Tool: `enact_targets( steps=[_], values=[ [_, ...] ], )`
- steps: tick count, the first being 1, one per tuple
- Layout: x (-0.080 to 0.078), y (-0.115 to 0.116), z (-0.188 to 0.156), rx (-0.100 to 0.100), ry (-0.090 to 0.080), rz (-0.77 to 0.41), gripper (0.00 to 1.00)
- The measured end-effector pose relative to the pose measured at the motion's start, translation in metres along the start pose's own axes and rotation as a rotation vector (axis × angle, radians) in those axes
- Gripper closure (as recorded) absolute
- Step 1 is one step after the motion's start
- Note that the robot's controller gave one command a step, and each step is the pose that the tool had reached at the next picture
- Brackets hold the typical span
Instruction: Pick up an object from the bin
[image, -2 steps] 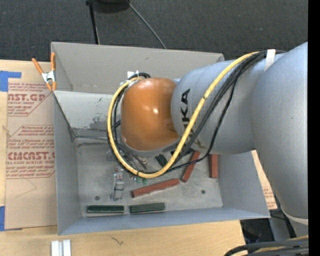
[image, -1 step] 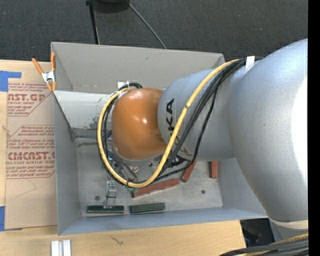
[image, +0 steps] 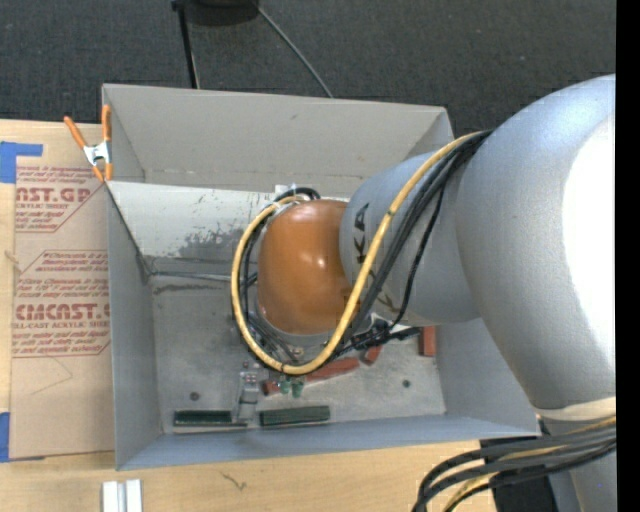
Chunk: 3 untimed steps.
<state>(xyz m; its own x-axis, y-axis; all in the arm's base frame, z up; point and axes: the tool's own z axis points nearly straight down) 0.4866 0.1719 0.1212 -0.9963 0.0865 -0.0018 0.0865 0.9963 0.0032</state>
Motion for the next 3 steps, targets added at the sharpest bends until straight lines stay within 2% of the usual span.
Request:
enact_targets(
  steps=[1,2,3],
  values=[
    [-0.004,-0.011,0.019,0.006,0.002,-0.154,0.0],
    [0.004,0.015,0.02,0.002,0.002,-0.241,0.0],
    [0.007,-0.001,0.052,0.002,0.003,-0.166,1.0]
  ],
)
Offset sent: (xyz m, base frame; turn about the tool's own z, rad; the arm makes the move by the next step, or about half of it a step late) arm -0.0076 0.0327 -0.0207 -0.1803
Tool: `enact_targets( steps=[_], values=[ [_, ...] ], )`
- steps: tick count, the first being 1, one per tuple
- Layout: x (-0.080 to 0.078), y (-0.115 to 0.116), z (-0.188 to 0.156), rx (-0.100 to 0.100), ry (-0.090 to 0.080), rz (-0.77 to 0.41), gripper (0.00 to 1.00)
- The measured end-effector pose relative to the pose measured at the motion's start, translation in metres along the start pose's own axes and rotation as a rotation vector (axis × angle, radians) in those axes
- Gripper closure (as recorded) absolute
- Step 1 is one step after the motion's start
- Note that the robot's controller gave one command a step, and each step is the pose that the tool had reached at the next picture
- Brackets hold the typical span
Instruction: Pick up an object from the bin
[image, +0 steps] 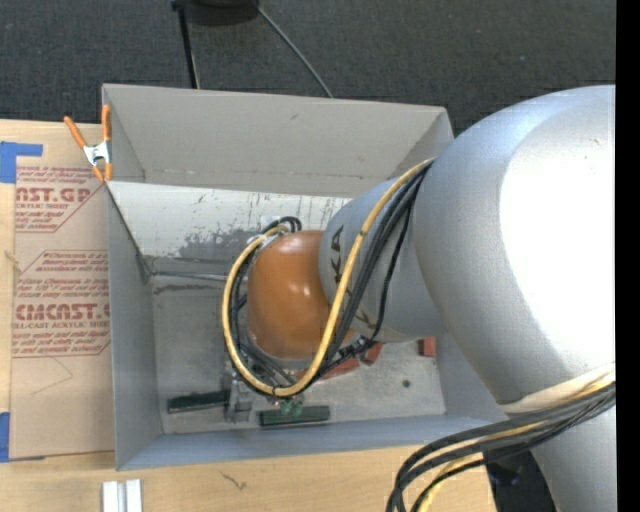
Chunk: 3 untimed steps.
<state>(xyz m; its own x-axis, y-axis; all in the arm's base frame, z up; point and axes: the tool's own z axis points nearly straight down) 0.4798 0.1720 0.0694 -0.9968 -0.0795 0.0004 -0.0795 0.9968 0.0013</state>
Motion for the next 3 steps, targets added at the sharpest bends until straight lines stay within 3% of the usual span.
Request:
enact_targets(
  steps=[1,2,3],
  values=[
    [0.0,0.0,0.0,0.0,0.0,0.0,1.0],
    [-0.002,0.017,-0.096,0.0,-0.001,-0.063,1.0],
    [-0.002,0.017,-0.096,0.0,-0.001,-0.063,1.0]
  ],
)
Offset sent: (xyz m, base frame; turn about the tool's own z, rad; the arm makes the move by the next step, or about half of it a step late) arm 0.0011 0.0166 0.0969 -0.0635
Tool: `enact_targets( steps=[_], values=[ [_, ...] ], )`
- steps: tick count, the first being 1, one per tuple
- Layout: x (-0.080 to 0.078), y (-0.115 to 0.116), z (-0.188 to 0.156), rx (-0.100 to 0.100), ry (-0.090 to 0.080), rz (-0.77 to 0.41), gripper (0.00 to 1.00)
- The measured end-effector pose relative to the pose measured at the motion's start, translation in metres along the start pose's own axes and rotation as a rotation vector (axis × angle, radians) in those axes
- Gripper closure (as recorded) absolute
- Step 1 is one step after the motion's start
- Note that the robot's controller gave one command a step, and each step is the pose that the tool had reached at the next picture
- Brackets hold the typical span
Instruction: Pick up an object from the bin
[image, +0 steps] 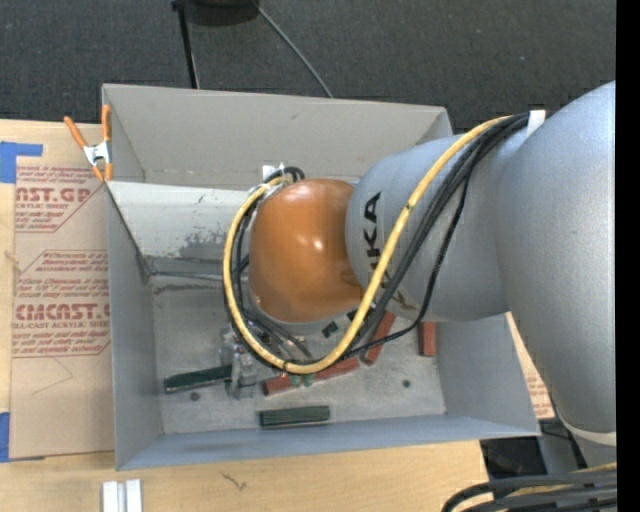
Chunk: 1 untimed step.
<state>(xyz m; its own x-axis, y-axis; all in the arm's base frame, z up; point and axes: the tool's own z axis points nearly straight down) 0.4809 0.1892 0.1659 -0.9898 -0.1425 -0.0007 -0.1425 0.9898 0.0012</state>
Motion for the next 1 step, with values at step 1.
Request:
enact_targets(
  steps=[1],
  values=[
    [-0.0058,0.0074,-0.0623,0.002,0.004,-0.021,1.0]
  ],
)
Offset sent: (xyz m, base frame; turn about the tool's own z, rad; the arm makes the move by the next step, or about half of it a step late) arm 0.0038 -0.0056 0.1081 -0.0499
